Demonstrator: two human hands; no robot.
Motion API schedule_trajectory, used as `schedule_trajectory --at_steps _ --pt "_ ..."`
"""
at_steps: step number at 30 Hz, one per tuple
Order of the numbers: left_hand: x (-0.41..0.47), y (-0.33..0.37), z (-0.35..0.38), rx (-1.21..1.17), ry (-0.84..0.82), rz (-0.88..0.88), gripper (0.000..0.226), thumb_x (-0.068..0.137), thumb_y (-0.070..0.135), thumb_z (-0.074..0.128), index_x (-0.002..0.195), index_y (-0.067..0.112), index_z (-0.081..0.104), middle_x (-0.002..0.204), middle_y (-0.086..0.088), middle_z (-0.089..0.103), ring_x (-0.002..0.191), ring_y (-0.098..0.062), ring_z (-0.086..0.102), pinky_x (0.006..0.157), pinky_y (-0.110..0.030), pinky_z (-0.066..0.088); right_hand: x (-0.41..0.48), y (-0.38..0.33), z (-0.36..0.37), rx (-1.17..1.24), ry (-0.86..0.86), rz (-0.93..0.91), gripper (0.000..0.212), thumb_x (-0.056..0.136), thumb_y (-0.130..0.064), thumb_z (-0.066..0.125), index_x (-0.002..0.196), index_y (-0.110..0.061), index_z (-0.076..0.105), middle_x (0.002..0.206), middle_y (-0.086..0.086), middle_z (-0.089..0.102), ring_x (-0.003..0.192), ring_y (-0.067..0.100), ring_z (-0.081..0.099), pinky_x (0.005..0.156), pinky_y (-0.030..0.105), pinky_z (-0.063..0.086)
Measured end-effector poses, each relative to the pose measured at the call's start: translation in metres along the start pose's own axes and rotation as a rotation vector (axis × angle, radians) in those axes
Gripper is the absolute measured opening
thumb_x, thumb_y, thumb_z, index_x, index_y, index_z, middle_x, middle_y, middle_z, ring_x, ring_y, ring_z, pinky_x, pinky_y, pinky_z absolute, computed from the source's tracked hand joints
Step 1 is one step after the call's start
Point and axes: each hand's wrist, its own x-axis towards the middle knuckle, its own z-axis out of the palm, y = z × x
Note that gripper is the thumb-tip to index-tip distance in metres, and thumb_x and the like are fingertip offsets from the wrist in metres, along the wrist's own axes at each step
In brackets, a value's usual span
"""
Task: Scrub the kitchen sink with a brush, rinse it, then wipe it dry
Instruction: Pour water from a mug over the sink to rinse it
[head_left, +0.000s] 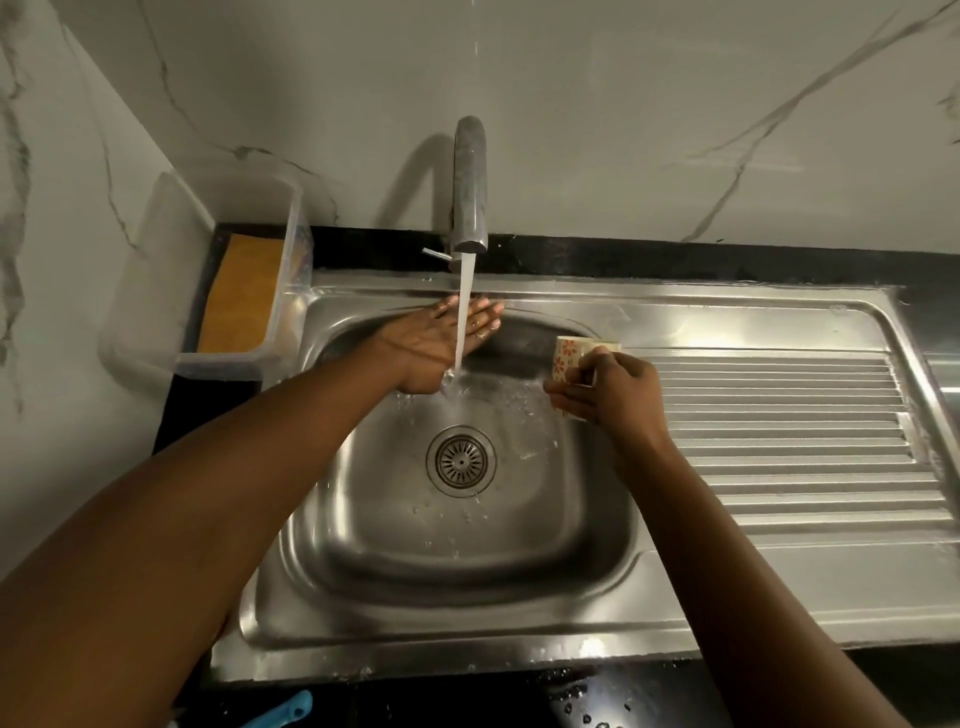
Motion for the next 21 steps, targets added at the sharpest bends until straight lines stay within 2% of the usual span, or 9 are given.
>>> schedule_trajectory --at_steps 3,6,10,12,14,16,19,21 --pt "-0.010 0.000 0.005 -0.033 0.013 -0.019 0.092 0.095 0.012 0.047 0.164 0.018 -0.014 0.170 -0.005 -0.027 0.157 -0.020 -0.024 0.128 -0.037 -0.012 -0.001 -0.007 -0.007 -0.048 -0.003 -0.016 0.024 0.110 -0.015 0.043 0.113 0.000 0.063 0.109 0.020 0.073 0.083 0.029 0.080 0.083 0.049 0.065" --pt "-0.019 0.002 0.011 -0.075 0.025 -0.064 0.094 0.092 0.006 0.045 0.164 0.020 -0.014 0.169 -0.002 -0.028 0.157 -0.018 -0.022 0.130 -0.038 -0.008 0.011 -0.026 -0.009 -0.260 -0.013 -0.115 0.025 0.110 -0.017 0.046 0.109 -0.001 0.066 0.111 0.020 0.073 0.074 0.026 0.079 0.076 0.048 0.066" --pt "-0.028 0.023 0.020 -0.139 -0.080 -0.149 0.090 0.096 0.015 0.047 0.165 0.017 -0.010 0.171 -0.003 -0.021 0.159 -0.020 -0.016 0.131 -0.042 -0.005 0.033 -0.054 -0.006 -0.715 -0.029 -0.335 0.034 0.108 -0.027 0.048 0.114 -0.002 0.071 0.114 0.020 0.075 0.074 0.025 0.078 0.075 0.048 0.066" --pt "-0.031 0.039 0.027 -0.156 -0.168 -0.195 0.085 0.100 0.025 0.047 0.166 0.014 -0.006 0.173 -0.008 -0.014 0.160 -0.022 -0.012 0.131 -0.042 -0.003 0.042 -0.063 -0.010 -0.841 -0.062 -0.373 0.037 0.107 -0.030 0.047 0.113 -0.003 0.071 0.108 0.020 0.076 0.074 0.025 0.078 0.076 0.049 0.065" --pt "-0.033 0.058 0.028 -0.196 -0.256 -0.237 0.077 0.103 0.034 0.045 0.166 0.008 0.008 0.174 -0.014 0.002 0.161 -0.028 0.003 0.130 -0.042 0.007 0.045 -0.070 -0.021 -0.822 -0.095 -0.356 0.033 0.107 -0.025 0.047 0.113 -0.001 0.070 0.105 0.019 0.076 0.074 0.026 0.078 0.075 0.049 0.066" --pt "-0.032 0.077 0.026 -0.259 -0.297 -0.243 0.068 0.103 0.037 0.046 0.161 0.006 0.029 0.169 -0.016 0.025 0.155 -0.030 0.027 0.127 -0.042 0.024 0.045 -0.073 -0.040 -0.650 -0.130 -0.266 0.027 0.106 -0.018 0.050 0.115 0.000 0.068 0.108 0.019 0.075 0.080 0.028 0.078 0.076 0.048 0.066" --pt "-0.024 0.098 0.020 -0.347 -0.225 -0.195 0.049 0.101 0.033 0.048 0.144 0.011 0.054 0.148 -0.009 0.055 0.132 -0.027 0.055 0.106 -0.043 0.050 0.040 -0.071 -0.080 -0.359 -0.157 -0.095 0.025 0.108 -0.017 0.048 0.113 0.003 0.063 0.105 0.016 0.071 0.090 0.033 0.077 0.082 0.046 0.065" --pt "-0.014 0.108 0.012 -0.365 -0.116 -0.156 0.038 0.100 0.030 0.049 0.130 0.011 0.061 0.133 -0.006 0.062 0.119 -0.025 0.061 0.090 -0.041 0.056 0.039 -0.069 -0.110 -0.259 -0.140 -0.044 0.033 0.110 -0.022 0.048 0.119 0.007 0.060 0.104 0.016 0.069 0.093 0.037 0.077 0.085 0.049 0.064"
